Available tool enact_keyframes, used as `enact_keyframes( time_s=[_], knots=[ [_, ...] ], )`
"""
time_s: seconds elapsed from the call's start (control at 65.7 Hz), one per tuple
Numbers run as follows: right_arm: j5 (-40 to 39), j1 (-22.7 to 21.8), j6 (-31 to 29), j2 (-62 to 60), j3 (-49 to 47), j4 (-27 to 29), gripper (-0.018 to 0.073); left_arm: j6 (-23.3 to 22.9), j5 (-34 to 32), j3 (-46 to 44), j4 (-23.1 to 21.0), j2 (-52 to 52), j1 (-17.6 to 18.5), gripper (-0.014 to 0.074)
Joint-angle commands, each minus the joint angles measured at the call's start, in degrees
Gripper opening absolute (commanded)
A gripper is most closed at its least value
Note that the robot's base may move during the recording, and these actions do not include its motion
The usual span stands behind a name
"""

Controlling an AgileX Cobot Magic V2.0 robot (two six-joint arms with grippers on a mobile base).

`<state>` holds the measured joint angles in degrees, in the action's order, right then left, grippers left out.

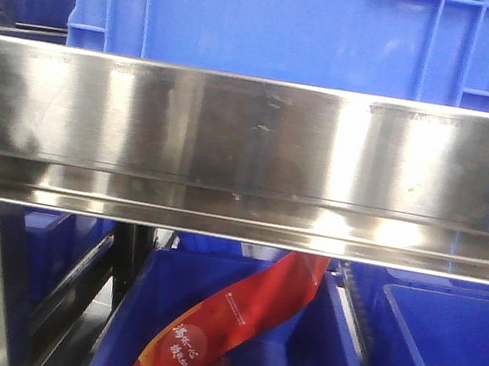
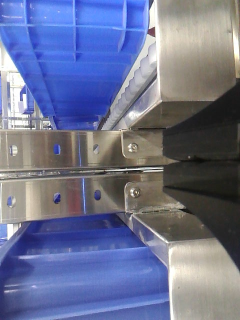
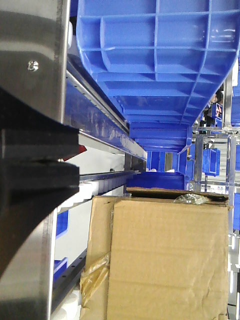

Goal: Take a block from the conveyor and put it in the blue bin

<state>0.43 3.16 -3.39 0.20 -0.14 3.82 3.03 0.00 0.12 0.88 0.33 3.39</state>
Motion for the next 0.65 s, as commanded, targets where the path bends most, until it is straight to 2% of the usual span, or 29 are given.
enact_keyframes(
  time_s=[0.0,0.639],
  knots=[
    [-1.4,-0.2,0.0,-0.2,0.1,-0.4,-0.0160,0.1,-1.1,-0.1,-0.3,-0.3,-0.2,-0.0111],
    [-1.4,-0.2,0.0,-0.2,0.1,-0.4,-0.0160,0.1,-1.1,-0.1,-0.3,-0.3,-0.2,-0.0111]
  ],
)
